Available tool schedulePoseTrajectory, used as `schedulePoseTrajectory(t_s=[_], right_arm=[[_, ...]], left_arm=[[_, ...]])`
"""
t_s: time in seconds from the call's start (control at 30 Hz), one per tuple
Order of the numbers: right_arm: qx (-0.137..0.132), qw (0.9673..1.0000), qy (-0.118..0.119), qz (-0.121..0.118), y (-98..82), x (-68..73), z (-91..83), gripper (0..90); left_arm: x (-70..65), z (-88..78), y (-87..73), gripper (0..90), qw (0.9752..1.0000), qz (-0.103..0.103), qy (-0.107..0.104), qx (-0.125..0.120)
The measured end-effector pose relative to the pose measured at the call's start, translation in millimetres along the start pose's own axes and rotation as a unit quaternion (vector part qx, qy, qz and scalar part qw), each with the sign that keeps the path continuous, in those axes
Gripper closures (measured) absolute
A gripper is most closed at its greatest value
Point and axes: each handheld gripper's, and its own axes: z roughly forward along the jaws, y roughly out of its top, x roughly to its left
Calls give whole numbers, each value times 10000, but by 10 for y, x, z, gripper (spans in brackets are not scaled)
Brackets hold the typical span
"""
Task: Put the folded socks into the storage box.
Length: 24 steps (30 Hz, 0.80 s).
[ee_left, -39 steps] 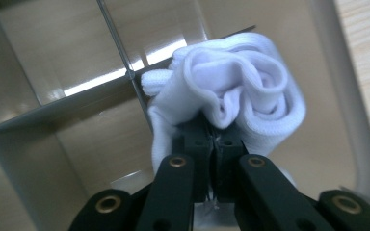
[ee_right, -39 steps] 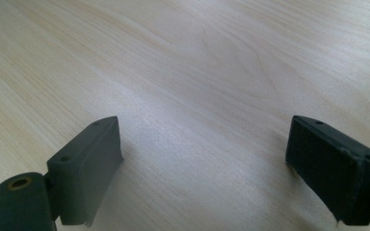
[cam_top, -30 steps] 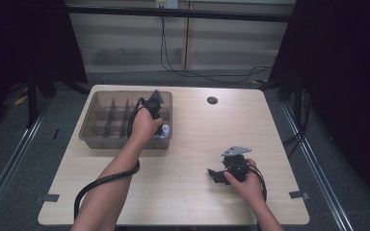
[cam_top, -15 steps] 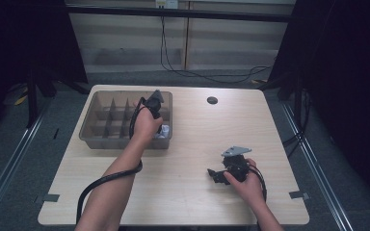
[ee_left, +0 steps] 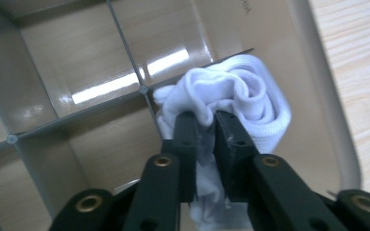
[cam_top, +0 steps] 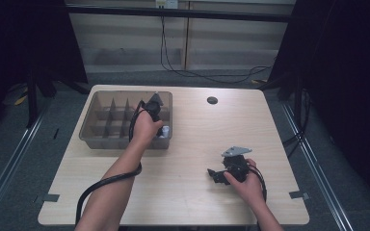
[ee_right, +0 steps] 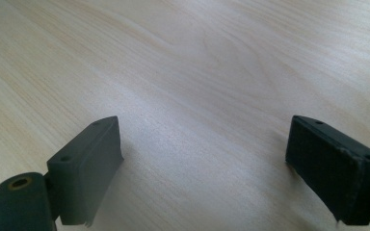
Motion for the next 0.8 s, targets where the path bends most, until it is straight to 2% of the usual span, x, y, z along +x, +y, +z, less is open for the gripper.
schedulePoseTrajectory(t_s=[0.23, 0.33, 0.4, 0.7, 0.8], right_arm=[[4, 10000, -3, -9, 2, -1, 1, 120], [28, 10000, 3, -23, 8, -1, 2, 119], [-4, 10000, 4, -12, 2, 1, 3, 119], [-20, 10000, -13, 16, -5, 7, 1, 119], [-29, 10000, -13, 13, -7, 6, 1, 120]], left_arm=[[-22, -124, -8, 578, 9997, 145, 196, -81], [-2, -156, -32, 543, 9997, 138, 162, -77], [21, -188, -48, 514, 9995, 137, 237, -135], [57, -334, -92, 399, 9995, 128, 193, -211], [49, -364, -93, 348, 9997, 52, 145, -207]])
